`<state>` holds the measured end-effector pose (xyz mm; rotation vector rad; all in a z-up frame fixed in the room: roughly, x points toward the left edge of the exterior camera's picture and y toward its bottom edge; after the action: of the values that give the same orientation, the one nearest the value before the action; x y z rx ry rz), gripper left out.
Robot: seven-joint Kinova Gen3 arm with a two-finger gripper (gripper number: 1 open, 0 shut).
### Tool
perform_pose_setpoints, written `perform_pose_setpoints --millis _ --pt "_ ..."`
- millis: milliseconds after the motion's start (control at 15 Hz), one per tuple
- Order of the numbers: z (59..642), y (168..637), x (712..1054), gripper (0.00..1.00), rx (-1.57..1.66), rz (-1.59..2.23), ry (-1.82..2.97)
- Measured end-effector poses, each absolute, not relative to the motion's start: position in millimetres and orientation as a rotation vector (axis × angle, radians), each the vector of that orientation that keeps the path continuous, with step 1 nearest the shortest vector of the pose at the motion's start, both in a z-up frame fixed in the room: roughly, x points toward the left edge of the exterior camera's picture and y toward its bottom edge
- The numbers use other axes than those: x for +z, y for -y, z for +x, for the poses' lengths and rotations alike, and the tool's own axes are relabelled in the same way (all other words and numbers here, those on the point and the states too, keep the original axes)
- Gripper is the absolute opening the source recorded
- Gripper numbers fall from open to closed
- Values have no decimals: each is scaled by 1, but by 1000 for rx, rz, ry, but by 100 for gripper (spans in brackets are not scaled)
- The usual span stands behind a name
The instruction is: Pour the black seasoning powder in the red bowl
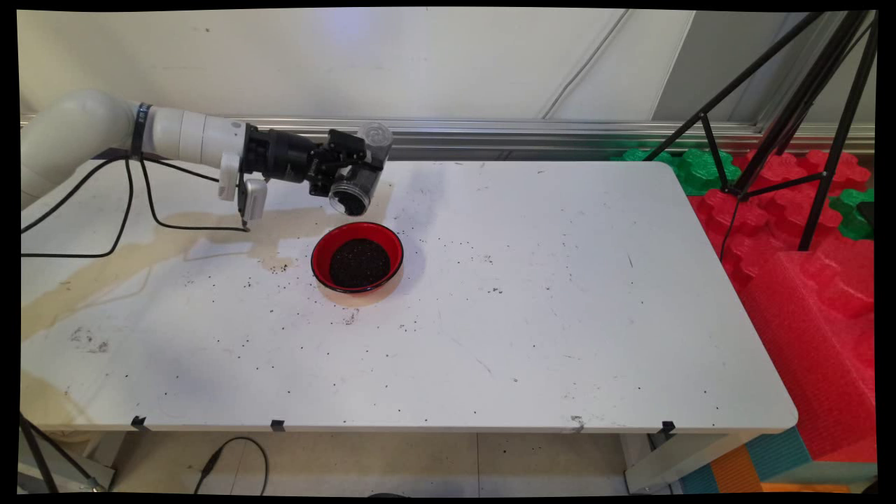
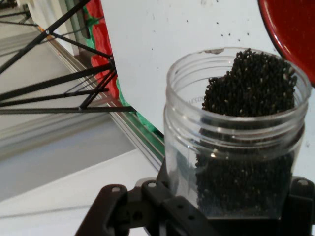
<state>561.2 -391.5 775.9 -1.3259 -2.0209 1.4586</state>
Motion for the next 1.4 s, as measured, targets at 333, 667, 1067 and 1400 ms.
perform_pose_setpoints --millis 333,667,1067,1400 --pt "566 392 781 0 1346 -1109 2080" --pt "571 396 786 0 1239 -895 2121" --pt "575 401 792 0 1095 -624 2137" --pt "578 405 797 0 978 -417 2129"
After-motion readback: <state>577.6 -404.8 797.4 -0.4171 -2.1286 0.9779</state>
